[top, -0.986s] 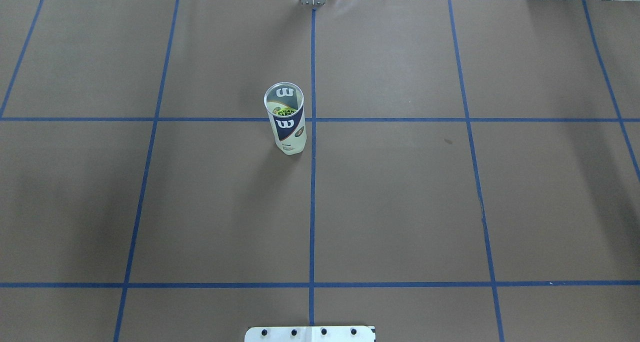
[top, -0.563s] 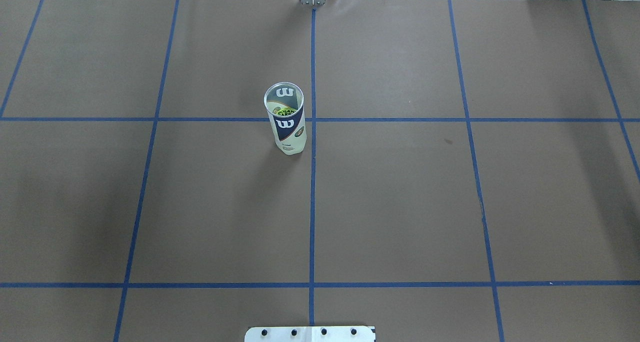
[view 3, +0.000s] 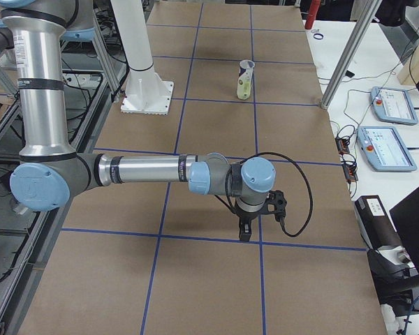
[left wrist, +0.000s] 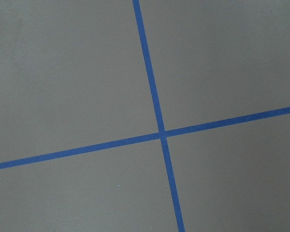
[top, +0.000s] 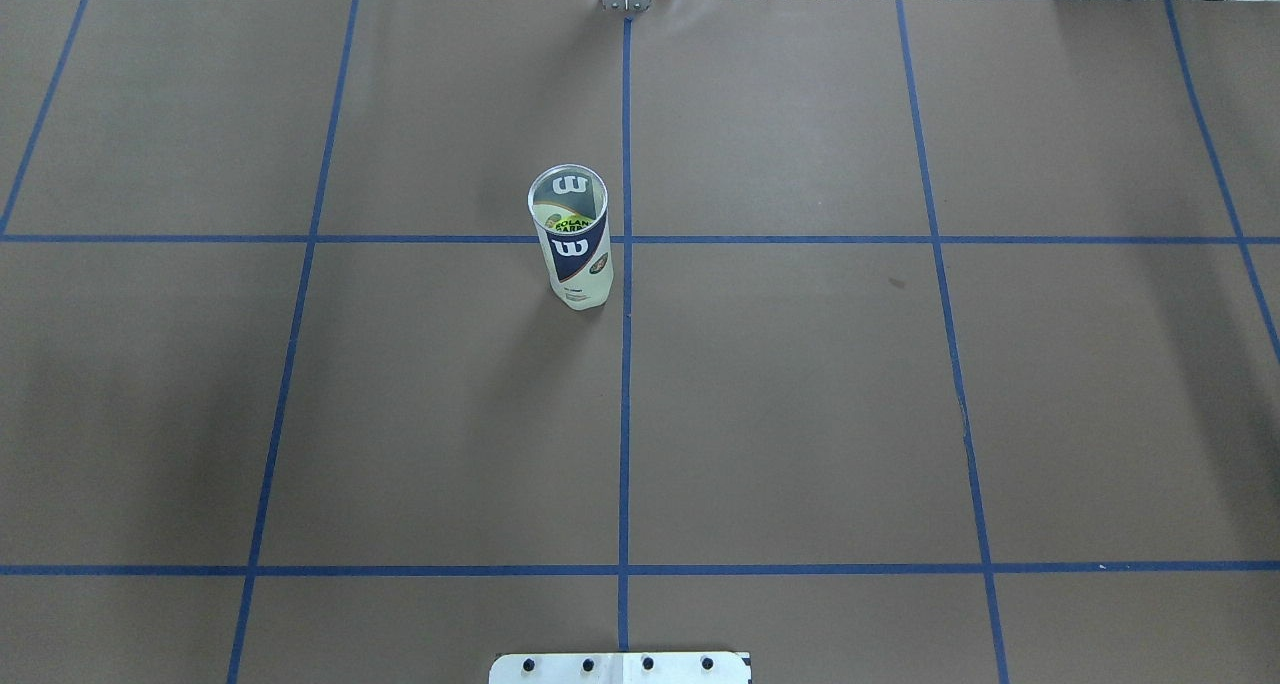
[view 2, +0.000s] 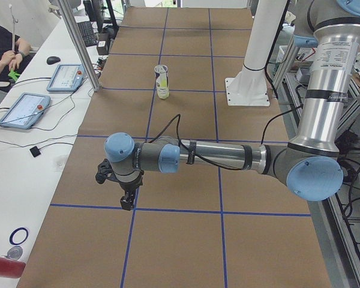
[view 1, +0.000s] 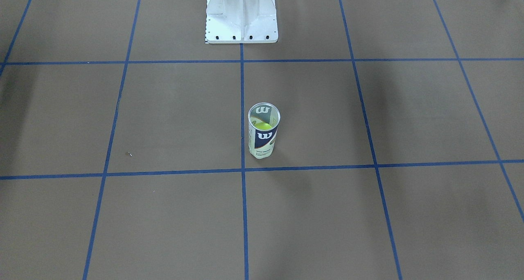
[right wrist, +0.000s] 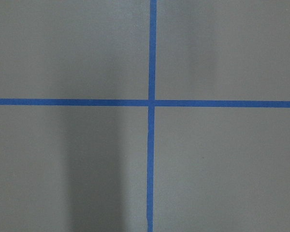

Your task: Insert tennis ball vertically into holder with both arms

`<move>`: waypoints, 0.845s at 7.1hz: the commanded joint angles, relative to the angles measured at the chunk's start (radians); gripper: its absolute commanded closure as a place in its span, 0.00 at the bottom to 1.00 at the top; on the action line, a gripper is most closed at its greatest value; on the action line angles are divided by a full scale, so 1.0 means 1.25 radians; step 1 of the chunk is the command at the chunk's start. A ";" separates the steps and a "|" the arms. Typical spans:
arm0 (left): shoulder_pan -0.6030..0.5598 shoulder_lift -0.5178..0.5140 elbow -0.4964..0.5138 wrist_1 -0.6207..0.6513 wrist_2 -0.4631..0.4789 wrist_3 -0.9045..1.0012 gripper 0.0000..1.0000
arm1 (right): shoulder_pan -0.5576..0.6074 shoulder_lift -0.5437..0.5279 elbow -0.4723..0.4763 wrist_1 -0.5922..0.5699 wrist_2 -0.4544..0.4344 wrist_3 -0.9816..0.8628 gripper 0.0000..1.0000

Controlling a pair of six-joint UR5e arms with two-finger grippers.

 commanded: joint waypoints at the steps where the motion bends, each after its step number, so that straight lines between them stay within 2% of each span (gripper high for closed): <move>1: -0.023 0.020 0.004 0.001 -0.028 0.003 0.00 | 0.000 0.000 0.001 0.002 0.000 0.002 0.01; 6: -0.021 0.037 0.009 -0.008 -0.026 0.005 0.00 | 0.000 0.001 0.002 0.002 0.002 0.002 0.01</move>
